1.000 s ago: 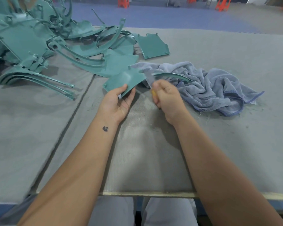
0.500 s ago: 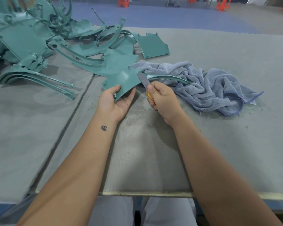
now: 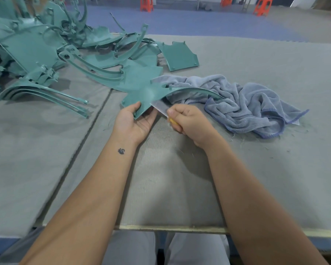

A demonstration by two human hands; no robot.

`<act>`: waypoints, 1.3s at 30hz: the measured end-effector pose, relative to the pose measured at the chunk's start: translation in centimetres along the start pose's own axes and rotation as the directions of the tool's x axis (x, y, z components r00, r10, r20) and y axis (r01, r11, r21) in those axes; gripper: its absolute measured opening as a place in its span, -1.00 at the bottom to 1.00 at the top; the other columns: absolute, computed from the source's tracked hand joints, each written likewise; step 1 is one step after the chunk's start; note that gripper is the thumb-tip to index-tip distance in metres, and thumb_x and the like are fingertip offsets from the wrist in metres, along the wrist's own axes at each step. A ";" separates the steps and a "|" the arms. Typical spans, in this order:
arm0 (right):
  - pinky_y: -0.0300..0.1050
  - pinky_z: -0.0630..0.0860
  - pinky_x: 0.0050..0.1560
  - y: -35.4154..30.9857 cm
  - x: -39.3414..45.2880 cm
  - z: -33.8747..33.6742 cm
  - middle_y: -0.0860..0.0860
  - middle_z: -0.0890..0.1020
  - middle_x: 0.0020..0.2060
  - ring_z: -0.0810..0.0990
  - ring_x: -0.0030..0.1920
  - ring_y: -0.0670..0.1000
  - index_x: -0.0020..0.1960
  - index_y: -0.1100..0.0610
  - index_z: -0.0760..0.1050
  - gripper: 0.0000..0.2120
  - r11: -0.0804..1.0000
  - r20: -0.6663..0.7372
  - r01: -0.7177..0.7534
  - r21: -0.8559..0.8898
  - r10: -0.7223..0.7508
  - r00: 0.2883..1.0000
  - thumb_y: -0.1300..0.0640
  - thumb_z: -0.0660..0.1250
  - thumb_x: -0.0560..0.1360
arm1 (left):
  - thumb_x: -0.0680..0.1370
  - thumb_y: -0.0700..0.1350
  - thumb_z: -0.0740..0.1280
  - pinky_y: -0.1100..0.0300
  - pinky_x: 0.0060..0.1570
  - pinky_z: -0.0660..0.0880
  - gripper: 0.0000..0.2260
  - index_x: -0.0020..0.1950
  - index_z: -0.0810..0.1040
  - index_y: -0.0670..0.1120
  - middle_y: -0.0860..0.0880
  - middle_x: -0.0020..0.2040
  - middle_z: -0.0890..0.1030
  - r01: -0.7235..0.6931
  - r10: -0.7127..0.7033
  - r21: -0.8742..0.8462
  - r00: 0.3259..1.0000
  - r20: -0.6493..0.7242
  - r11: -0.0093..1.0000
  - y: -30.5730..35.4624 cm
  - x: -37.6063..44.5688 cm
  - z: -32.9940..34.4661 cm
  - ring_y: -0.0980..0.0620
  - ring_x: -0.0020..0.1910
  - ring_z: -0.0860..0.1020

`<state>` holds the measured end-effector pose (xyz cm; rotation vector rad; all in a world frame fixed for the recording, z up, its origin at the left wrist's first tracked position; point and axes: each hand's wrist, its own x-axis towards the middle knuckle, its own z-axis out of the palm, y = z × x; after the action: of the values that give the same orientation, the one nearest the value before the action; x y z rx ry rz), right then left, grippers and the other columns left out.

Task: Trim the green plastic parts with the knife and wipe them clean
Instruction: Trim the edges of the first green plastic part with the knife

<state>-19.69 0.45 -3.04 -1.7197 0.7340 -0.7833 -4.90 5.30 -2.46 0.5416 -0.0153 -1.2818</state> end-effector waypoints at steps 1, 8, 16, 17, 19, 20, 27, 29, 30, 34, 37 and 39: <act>-0.35 0.23 -0.49 0.1 0.0 0.1 -0.07 0.34 -0.58 0.27 -0.53 -0.12 -0.27 0.18 0.42 -0.71 1.000 0.035 0.001 -0.025 0.000 0.999 0.23 0.16 0.63 | 0.64 -0.29 0.11 -0.09 -0.17 0.63 -0.77 0.23 0.47 -0.27 -0.27 -0.15 0.67 0.002 -0.002 0.000 1.000 0.004 1.000 0.0 0.0 0.1 -0.19 -0.19 0.66; -0.09 0.36 -0.36 -0.2 0.0 -0.4 0.00 0.45 -0.41 0.39 -0.38 0.00 -0.28 0.10 0.42 -0.72 0.984 -0.450 0.101 -0.146 -0.157 0.879 0.15 0.19 0.61 | 0.59 -0.30 0.12 0.04 -0.25 0.65 -0.67 0.34 0.42 -0.29 -0.29 0.01 0.61 -0.020 0.020 -0.042 1.000 -0.008 0.999 0.6 -0.4 0.2 -0.24 -0.09 0.65; 0.06 0.12 0.32 -0.1 -0.3 -0.6 0.02 0.40 0.37 0.27 0.38 0.13 -0.19 0.08 0.62 -0.80 0.738 -0.589 -0.180 -0.651 -0.341 0.732 0.04 0.30 0.54 | 0.60 -0.25 0.11 0.12 -0.36 0.63 -0.74 0.20 0.45 -0.36 -0.28 -0.19 0.64 -0.023 0.023 -0.084 1.000 -0.012 0.996 1.0 -0.9 0.3 -0.22 -0.29 0.67; 0.06 0.09 0.34 -0.1 -0.2 -0.8 -0.01 0.41 0.36 0.25 0.39 0.11 -0.15 0.07 0.63 -0.80 0.731 -0.581 -0.196 -0.654 -0.319 0.749 0.03 0.29 0.55 | 0.60 -0.24 0.12 0.13 -0.37 0.62 -0.74 0.20 0.45 -0.36 -0.27 -0.17 0.64 -0.019 0.019 -0.086 1.000 -0.006 0.996 1.1 -0.9 0.2 -0.22 -0.29 0.67; 0.02 0.05 0.30 -0.2 0.0 -1.0 -0.08 0.48 0.25 0.28 0.35 0.05 -0.11 0.05 0.63 -0.79 0.745 -0.575 -0.210 -0.633 -0.271 0.772 0.01 0.26 0.57 | 0.62 -0.16 0.15 0.17 -0.38 0.61 -0.72 0.21 0.46 -0.33 -0.26 -0.09 0.61 -0.037 0.039 -0.083 0.999 0.020 0.996 1.2 -0.8 0.2 -0.19 -0.27 0.67; 0.01 0.05 0.26 -0.2 0.0 -1.0 -0.12 0.50 0.15 0.32 0.29 0.01 -0.13 0.03 0.61 -0.78 0.759 -0.573 -0.199 -0.620 -0.265 0.776 0.01 0.24 0.58 | 0.63 -0.08 0.17 0.17 -0.35 0.62 -0.68 0.22 0.47 -0.30 -0.26 -0.05 0.61 -0.066 0.070 -0.078 0.996 0.049 0.995 1.3 -0.7 0.1 -0.17 -0.23 0.66; -0.07 0.31 -0.17 -0.9 -0.2 0.0 0.08 0.44 -0.30 0.39 -0.22 0.07 -0.25 0.26 0.41 -0.70 0.930 -0.489 0.062 -0.362 -0.246 0.837 0.17 0.17 0.63 | 0.58 0.33 0.02 -0.12 0.32 0.42 -0.45 0.46 0.29 0.04 -0.18 0.32 0.55 -0.141 0.110 0.043 0.903 0.416 0.989 2.1 -0.4 -0.6 -0.17 0.29 0.54; 0.01 0.41 -0.26 -1.3 -0.2 0.6 0.12 0.44 -0.33 0.43 -0.33 0.10 -0.25 0.24 0.41 -0.68 0.994 -0.497 0.010 -0.106 -0.062 0.865 0.15 0.14 0.64 | 0.60 0.26 0.04 -0.12 0.30 0.44 -0.51 0.45 0.33 0.07 -0.11 0.33 0.56 -0.155 0.087 0.146 0.915 0.394 0.977 2.0 -0.3 -0.4 -0.14 0.29 0.54; -0.06 0.45 -0.35 -1.5 -0.1 0.9 0.12 0.44 -0.35 0.43 -0.41 0.04 -0.24 0.24 0.41 -0.68 0.998 -0.495 -0.014 0.064 0.044 0.868 0.15 0.13 0.65 | 0.61 0.23 0.06 -0.11 0.27 0.46 -0.54 0.43 0.36 0.06 -0.10 0.32 0.56 -0.152 0.072 0.191 0.927 0.369 0.970 1.9 -0.3 -0.3 -0.13 0.28 0.55; -0.25 0.41 -0.51 -2.0 0.3 0.6 0.07 0.47 -0.41 0.42 -0.50 -0.04 -0.24 0.20 0.41 -0.66 0.739 -0.344 -0.048 0.672 0.369 0.864 0.13 0.10 0.67 | 0.63 0.10 0.11 -0.01 0.07 0.58 -0.65 0.30 0.45 -0.05 -0.16 0.19 0.63 -0.114 0.012 0.383 0.966 0.257 0.917 1.2 -0.4 0.2 -0.14 0.10 0.63; -0.22 0.46 -0.47 -1.8 0.5 -0.3 0.06 0.53 -0.45 0.51 -0.49 -0.03 -0.22 0.19 0.41 -0.65 0.595 -0.244 -0.076 0.800 0.439 0.865 0.09 0.07 0.68 | 0.64 -0.01 0.16 0.14 -0.16 0.60 -0.77 0.17 0.51 -0.08 -0.11 -0.04 0.68 -0.183 0.076 0.625 0.978 0.194 0.759 0.1 -0.8 0.9 -0.05 -0.13 0.67; -0.14 0.54 -0.36 -1.5 0.5 -0.2 0.06 0.58 -0.40 0.55 -0.45 -0.02 -0.23 0.19 0.45 -0.64 0.656 -0.271 -0.119 0.745 0.460 0.845 0.08 0.10 0.67 | 0.64 -0.09 0.20 0.20 -0.31 0.55 -0.85 0.09 0.54 -0.09 -0.04 -0.19 0.67 -0.294 0.178 0.792 0.956 0.235 0.536 -0.9 -1.2 1.0 0.02 -0.28 0.64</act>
<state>-19.42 0.27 -1.43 -0.6833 0.8450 -1.0607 -6.38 5.86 -1.55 1.2232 -0.8256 -0.9714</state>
